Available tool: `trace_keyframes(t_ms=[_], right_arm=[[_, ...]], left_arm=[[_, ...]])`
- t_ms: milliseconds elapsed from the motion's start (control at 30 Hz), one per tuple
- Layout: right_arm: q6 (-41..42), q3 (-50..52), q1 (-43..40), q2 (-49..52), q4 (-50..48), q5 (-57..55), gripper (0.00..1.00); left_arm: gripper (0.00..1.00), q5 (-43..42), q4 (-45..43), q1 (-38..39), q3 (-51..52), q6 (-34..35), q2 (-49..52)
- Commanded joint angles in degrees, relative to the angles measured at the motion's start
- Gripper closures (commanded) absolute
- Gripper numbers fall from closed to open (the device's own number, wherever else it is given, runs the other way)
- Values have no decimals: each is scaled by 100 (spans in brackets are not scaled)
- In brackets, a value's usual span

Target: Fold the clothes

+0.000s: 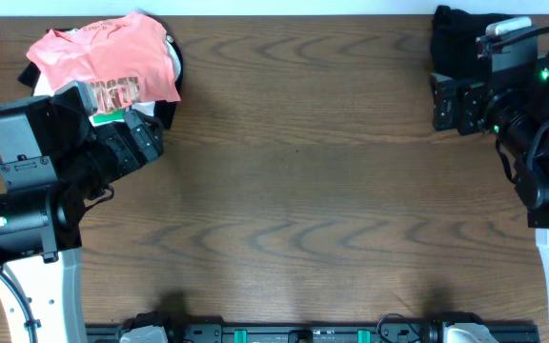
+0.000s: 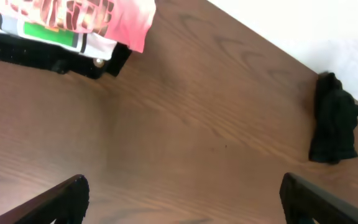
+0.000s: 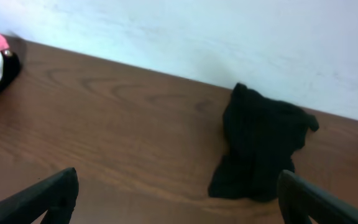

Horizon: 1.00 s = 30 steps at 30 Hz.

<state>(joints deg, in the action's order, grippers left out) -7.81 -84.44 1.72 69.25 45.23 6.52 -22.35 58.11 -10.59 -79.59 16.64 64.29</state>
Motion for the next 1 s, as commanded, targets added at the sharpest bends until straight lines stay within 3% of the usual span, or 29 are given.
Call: trace_keyframes(t_ms=[0, 133, 233, 367, 533, 733, 967], right_arm=[[-61, -72, 59, -24, 184, -52, 1], [-61, -72, 59, -24, 479, -52, 1], [-61, -72, 59, -24, 737, -52, 1], [-61, -72, 59, -24, 1038, -52, 1], [-61, -72, 59, -24, 1294, -52, 1], [-61, -72, 59, -24, 1447, -52, 1], [-61, -72, 59, -24, 1458, -52, 1]], left_arm=[[2, -4, 162, 4, -15, -149, 0], [2, 52, 168, 2, -15, -247, 0], [2, 109, 166, 74, 37, -772, 4], [2, 608, -184, 190, 348, -916, -90], [2, 634, -1707, 264, 1519, -911, -920], [2, 629, -4183, 417, 3657, -866, -2608], [2, 634, -5696, 553, 5449, -866, -4129]])
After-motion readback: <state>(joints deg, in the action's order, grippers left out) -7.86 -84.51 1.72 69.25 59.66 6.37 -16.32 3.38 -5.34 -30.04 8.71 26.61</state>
